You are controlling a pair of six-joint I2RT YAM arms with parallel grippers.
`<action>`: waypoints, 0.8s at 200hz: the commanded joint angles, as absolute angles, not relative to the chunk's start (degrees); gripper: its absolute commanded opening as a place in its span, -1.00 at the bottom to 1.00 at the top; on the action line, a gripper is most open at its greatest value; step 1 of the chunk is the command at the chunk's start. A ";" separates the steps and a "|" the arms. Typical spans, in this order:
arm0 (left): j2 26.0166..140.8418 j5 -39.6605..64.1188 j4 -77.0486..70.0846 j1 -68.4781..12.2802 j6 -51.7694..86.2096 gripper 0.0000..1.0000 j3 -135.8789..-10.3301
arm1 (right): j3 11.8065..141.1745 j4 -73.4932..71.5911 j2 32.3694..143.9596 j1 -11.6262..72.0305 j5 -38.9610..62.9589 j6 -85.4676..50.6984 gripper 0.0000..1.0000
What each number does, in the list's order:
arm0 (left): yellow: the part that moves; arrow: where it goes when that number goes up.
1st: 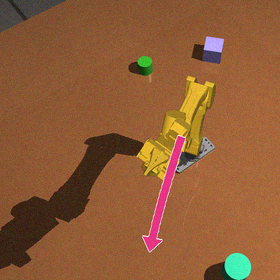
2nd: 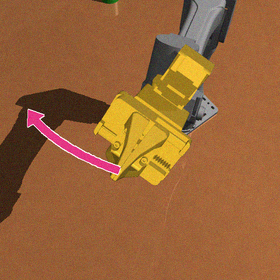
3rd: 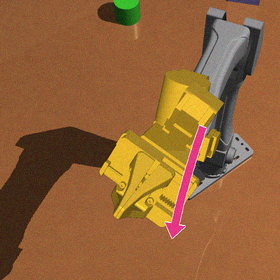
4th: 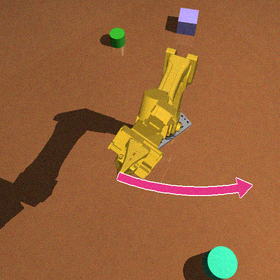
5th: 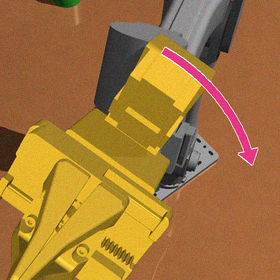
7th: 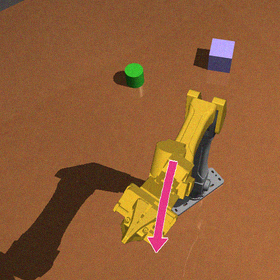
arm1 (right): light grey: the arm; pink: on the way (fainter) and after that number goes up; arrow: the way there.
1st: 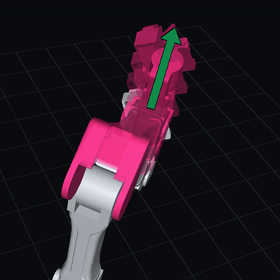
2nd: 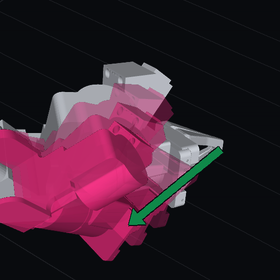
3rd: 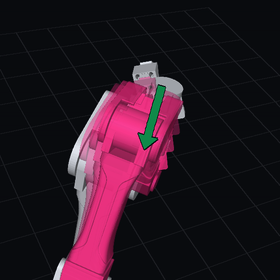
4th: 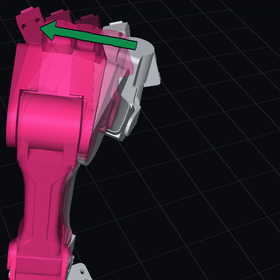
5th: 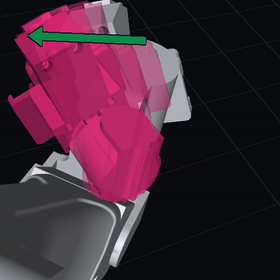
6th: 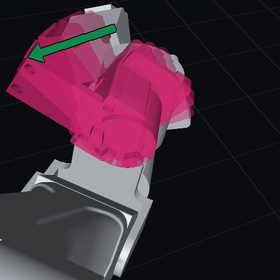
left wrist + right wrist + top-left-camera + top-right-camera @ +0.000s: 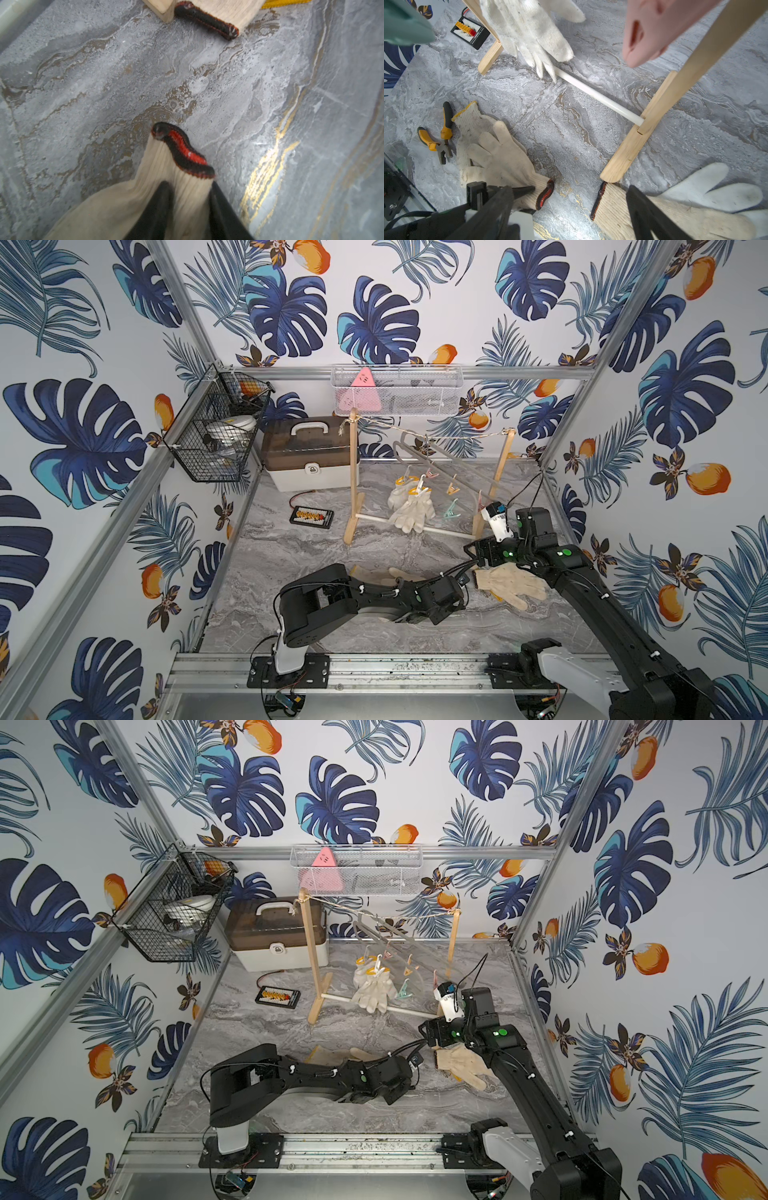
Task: Clip the gloves onto a hanger to dry
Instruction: Pick up the glove from the center of the board.
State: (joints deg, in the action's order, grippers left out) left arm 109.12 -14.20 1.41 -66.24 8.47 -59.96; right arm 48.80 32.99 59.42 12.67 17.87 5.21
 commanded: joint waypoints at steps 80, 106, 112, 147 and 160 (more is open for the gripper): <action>98.17 -3.39 8.00 -63.37 7.38 -1.00 -58.89 | 49.37 33.75 58.22 12.48 23.10 5.09 0.76; 94.92 4.00 9.49 -59.87 7.23 -1.00 -58.91 | 49.39 33.19 57.96 12.41 27.25 5.23 0.75; 94.31 5.44 10.20 -58.96 6.94 -1.00 -59.04 | 49.23 32.98 58.01 12.48 28.47 5.32 0.75; 89.03 16.97 13.80 -53.00 5.77 -1.00 -60.14 | 48.65 31.16 57.34 12.48 37.76 5.67 0.72; 86.90 22.74 15.15 -50.38 5.82 -0.99 -61.17 | 48.42 29.68 56.99 12.48 42.75 5.63 0.70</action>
State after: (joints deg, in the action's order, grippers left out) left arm 90.13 9.63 12.36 -53.76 6.98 -59.48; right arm 48.71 32.64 57.65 12.47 32.58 5.19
